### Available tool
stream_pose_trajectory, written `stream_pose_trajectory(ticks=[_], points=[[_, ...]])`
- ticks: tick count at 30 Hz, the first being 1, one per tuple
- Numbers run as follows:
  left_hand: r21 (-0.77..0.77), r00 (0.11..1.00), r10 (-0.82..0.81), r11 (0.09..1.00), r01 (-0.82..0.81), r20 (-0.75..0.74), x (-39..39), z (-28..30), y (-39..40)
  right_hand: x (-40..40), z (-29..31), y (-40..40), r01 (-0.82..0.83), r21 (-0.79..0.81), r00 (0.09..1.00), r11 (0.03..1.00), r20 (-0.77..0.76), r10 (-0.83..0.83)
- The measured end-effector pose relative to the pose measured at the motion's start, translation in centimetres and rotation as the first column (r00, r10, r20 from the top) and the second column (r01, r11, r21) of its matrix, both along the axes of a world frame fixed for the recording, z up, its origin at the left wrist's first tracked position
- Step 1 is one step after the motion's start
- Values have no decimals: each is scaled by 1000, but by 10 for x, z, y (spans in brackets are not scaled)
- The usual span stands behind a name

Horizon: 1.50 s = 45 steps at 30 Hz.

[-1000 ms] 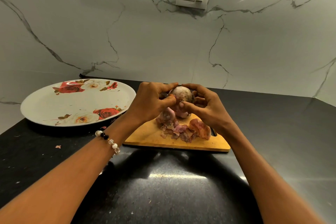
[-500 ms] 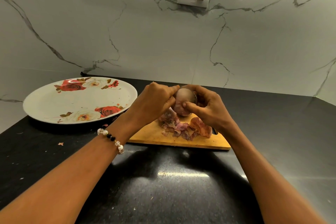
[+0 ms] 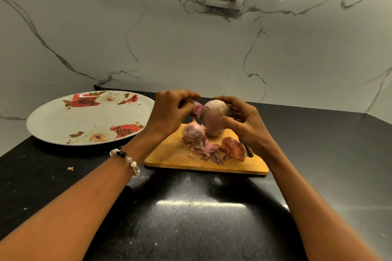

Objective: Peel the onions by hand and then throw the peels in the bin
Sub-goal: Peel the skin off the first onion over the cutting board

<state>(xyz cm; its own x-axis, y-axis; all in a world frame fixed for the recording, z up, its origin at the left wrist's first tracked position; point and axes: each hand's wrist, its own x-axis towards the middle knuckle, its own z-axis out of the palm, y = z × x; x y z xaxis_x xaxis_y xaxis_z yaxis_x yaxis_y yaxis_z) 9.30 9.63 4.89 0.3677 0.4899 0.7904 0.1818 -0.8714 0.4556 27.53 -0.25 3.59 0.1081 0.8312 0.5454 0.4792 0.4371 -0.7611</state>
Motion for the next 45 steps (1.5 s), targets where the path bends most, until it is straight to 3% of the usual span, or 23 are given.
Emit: stream_pose_trajectory(ticks=[15,23,29,35,45], points=[[-252,981,174,956,-149,82,-4,-5,11,4,3,-3,-86,-10,976,996,-200,82],[-252,999,23,967,-29,-29,0,2,-1,4,1,0,-8,-43,994,999,-111,3],[-228,972,-138,969,93,-190,0,1,-3,2,3,-2,-45,-46,989,998,-143,38],[-180,989,-50,983,25,-137,0,0,-2,1,4,-2,-118,-33,972,992,-208,109],[-327,983,149,928,-177,-108,3,-7,10,2,5,-3,-151,66,930,986,-329,164]])
